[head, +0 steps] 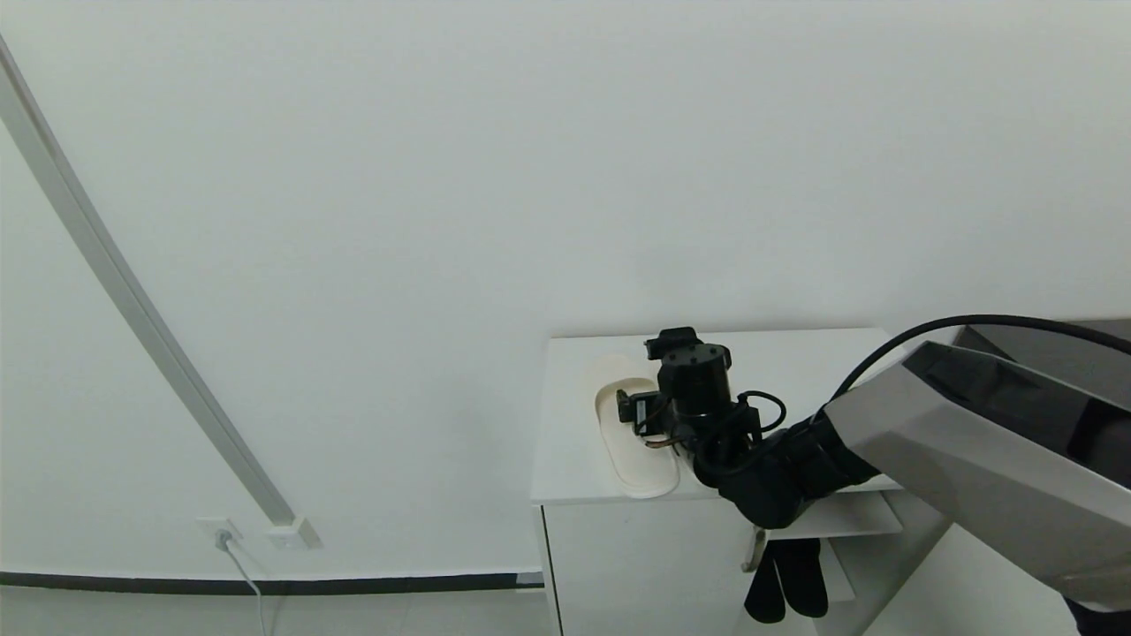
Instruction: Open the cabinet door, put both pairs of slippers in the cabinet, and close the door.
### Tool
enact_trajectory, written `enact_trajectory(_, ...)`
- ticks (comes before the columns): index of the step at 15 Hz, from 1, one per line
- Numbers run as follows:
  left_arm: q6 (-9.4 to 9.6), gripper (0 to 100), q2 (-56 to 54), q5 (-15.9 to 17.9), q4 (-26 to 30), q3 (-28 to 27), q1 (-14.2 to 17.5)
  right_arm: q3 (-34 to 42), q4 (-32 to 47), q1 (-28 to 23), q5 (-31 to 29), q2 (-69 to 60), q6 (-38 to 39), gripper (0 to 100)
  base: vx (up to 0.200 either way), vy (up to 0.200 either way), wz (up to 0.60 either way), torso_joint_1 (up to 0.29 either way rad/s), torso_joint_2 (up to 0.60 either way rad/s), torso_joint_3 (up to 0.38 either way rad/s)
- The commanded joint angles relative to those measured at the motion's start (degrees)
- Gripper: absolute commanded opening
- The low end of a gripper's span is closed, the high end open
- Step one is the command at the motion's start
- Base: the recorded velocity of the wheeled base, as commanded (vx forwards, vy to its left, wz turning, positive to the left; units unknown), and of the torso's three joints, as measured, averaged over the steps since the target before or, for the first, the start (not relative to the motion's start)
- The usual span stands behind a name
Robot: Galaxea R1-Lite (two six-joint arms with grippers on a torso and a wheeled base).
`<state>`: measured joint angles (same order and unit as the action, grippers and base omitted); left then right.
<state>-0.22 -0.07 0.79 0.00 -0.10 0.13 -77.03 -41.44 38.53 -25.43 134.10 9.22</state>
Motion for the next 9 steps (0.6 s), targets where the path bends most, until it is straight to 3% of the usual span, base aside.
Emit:
enact_trajectory(1,-0.04,0,0.1,0.0,0.0,0.0,0.0,-1.3,0.0,-0.1,-0.1,0.7,0.0,100,0.000,0.000,0.00,0.000,0.00,0.000)
enact_trajectory(2,-0.04,0,0.1,0.0,0.0,0.0,0.0,-1.5,0.0,-0.1,-0.1,0.7,0.0,100,0.000,0.000,0.00,0.000,0.00,0.000)
enact_trajectory(3,-0.04,0,0.1,0.0,0.0,0.0,0.0,-1.5,0.0,-0.1,-0.1,0.6,-0.1,0,0.000,0.000,0.00,0.000,0.00,0.000)
enact_trajectory(9,-0.04,0,0.1,0.0,0.0,0.0,0.0,-1.5,0.0,-0.1,0.0,0.7,-0.4,0,0.000,0.000,0.00,0.000,0.00,0.000)
